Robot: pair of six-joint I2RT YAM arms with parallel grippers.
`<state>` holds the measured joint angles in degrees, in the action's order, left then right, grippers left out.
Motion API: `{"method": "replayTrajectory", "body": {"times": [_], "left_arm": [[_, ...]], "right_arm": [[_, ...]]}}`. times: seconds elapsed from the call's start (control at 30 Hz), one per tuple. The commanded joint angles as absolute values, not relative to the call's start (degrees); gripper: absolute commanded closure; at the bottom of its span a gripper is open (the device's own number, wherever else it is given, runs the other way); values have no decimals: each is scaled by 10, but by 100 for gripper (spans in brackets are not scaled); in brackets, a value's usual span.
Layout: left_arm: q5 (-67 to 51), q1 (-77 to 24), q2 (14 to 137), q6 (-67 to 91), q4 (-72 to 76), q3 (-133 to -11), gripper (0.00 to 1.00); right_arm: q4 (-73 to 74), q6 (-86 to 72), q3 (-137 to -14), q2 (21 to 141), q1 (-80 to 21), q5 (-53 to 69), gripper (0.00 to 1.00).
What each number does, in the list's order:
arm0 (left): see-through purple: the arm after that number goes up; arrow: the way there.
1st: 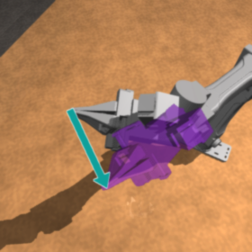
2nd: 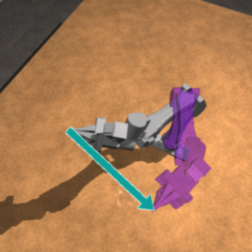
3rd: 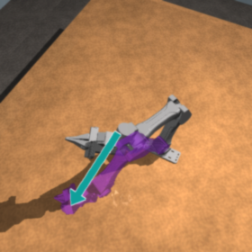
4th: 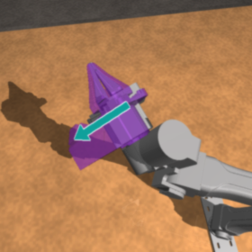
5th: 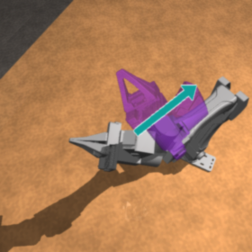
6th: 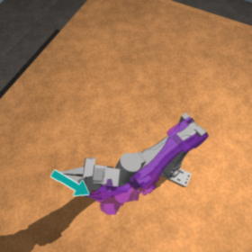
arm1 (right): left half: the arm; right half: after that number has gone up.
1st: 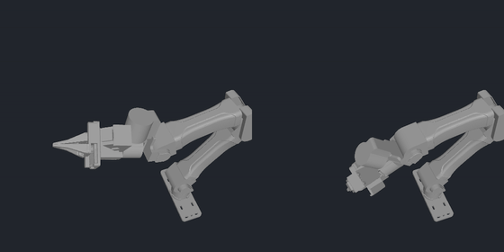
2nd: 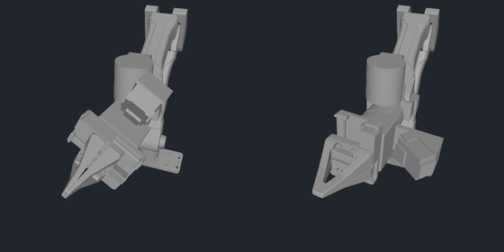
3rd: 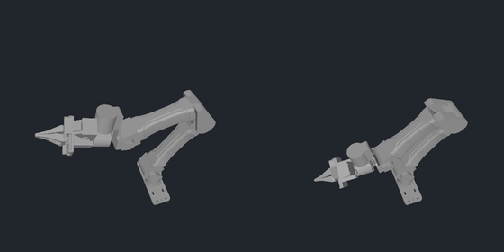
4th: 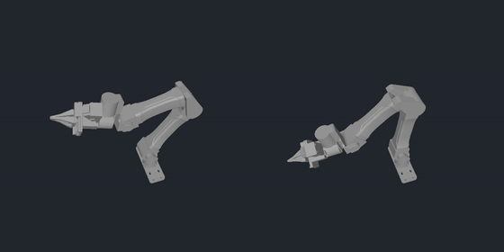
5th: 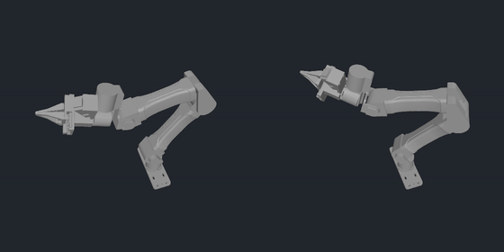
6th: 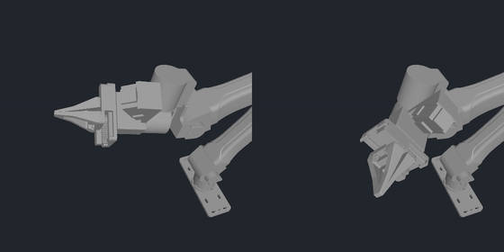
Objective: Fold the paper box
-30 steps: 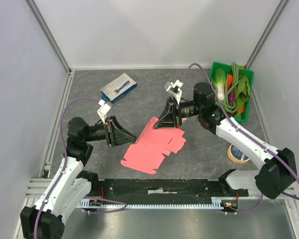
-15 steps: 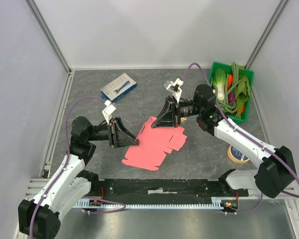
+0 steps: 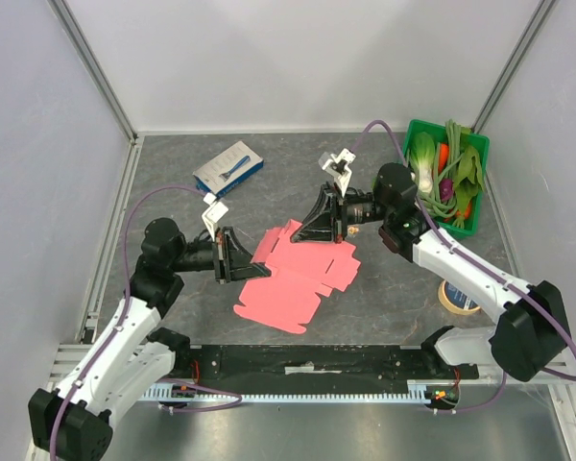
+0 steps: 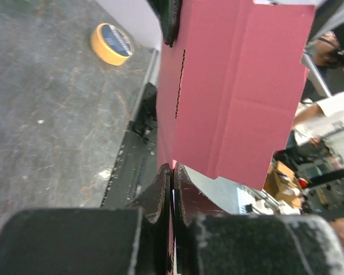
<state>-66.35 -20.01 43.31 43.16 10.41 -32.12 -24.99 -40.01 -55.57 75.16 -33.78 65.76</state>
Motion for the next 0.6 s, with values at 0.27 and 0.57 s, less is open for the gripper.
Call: {"method": "replayTrajectory", "body": {"times": [0.27, 0.57], "left_arm": [[-422, -202, 339, 275, -130, -388, 35], [-412, -202, 357, 309, -77, -406, 37]], "right_arm": [[61, -179, -613, 756, -345, 552, 100], [86, -152, -613, 783, -362, 507, 100]]}}
